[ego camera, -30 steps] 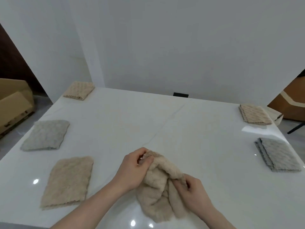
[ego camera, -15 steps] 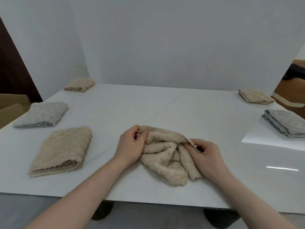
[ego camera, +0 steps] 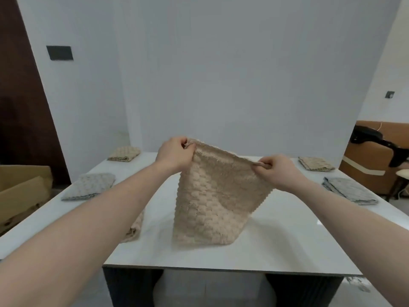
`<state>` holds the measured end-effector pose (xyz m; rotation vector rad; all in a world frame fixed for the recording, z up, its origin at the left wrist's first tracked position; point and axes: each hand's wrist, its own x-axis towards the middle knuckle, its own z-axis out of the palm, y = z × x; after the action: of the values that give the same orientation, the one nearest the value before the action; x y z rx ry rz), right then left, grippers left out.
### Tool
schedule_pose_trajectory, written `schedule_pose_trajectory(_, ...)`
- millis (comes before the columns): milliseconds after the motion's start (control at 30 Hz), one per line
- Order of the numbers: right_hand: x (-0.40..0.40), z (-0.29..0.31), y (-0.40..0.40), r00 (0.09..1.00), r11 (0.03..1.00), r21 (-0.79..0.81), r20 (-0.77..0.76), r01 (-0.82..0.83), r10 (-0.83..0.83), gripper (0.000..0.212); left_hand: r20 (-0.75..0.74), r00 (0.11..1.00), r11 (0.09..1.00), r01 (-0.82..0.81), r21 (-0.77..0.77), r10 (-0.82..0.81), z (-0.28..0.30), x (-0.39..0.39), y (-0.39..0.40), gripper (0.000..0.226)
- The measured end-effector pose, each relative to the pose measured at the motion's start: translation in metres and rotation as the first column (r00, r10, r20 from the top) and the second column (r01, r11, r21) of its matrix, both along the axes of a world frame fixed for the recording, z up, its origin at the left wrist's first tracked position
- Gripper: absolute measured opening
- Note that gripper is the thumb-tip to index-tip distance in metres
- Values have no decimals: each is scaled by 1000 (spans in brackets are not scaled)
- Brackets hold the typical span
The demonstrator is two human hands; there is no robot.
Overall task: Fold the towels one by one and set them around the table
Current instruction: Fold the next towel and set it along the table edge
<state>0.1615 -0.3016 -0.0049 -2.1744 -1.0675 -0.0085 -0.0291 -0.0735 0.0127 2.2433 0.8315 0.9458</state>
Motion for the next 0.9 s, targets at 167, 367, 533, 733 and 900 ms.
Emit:
schedule_pose_trajectory(167,10,49,13,978,997,19,193,74,-76,21,70,997,996,24,-87,-18,47,7,19,33)
schedule_pose_trajectory(367,5,79,9,958,950,291,219,115,-183,30,118,992,999,41,29,-44,79,1,5,32)
schedule_pose_trajectory(533,-9,51,-21,955,976,216,279,42,-102,28,110,989,989,88,116,-101,41,-26,-17,30)
schedule_pose_trajectory(733,-23,-42,-63,976,999,-12,213,-35,37,14,-109,980,964,185,190,-166,-62,-69,-42,34)
schedule_pose_trajectory(900,-43,-124,-94,996,989,-134,56,-61,69,26,-328,917,937,296,184,-225,-139,-106,-62,35)
